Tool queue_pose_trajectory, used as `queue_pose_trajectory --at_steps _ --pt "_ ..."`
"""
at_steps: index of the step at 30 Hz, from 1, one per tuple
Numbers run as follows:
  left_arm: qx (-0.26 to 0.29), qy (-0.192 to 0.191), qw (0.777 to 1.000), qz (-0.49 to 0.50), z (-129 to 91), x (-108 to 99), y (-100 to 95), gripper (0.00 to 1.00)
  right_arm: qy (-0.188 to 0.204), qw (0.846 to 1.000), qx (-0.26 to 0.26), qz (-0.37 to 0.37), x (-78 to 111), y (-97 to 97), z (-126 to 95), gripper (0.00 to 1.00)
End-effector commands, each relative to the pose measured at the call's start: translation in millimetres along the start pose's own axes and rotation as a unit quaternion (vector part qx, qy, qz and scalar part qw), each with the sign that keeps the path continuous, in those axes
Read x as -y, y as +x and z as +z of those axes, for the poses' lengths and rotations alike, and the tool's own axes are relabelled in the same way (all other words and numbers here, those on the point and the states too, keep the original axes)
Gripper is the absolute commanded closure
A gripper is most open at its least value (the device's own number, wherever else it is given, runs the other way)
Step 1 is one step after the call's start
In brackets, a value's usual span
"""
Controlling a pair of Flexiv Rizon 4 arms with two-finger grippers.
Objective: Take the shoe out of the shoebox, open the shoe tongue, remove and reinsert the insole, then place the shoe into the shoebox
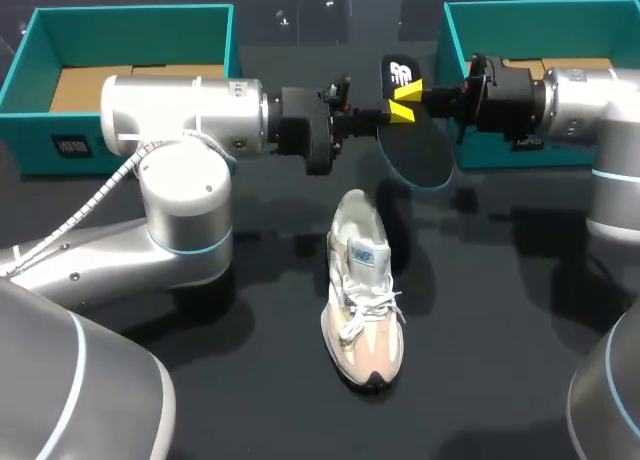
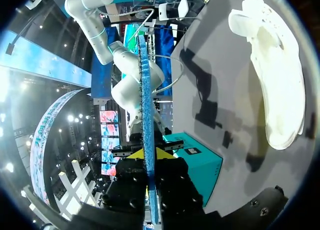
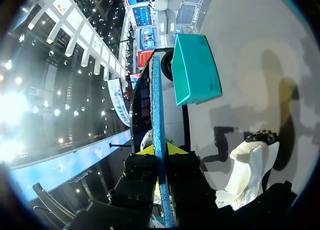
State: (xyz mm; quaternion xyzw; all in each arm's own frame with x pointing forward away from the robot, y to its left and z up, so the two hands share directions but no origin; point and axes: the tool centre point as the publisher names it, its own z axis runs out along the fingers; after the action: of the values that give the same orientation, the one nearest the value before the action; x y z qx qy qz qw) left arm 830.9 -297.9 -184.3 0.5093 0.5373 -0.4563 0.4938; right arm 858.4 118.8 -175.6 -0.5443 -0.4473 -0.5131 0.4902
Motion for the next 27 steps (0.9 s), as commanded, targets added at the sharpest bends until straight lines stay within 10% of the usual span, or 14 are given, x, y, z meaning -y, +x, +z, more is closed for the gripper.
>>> queue_pose_trajectory --at_steps 1,16,27 --pt "0.001 -0.001 1.000 -0.007 -13.3 5.0 -1.1 1.00 -0.010 1.000 -0.008 -0.009 6.3 0.6 -11.3 0.00" --pt "-0.019 -0.022 0.996 -0.085 -74.5 25.6 -11.1 1.00 0.009 0.999 -0.025 -0.031 35.9 -4.2 -54.3 0.00" --pt "-0.041 -0.007 0.950 -0.308 -89.1 34.2 -15.4 1.00 0.001 0.999 -0.022 -0.036 40.5 -6.5 -62.6 0.00"
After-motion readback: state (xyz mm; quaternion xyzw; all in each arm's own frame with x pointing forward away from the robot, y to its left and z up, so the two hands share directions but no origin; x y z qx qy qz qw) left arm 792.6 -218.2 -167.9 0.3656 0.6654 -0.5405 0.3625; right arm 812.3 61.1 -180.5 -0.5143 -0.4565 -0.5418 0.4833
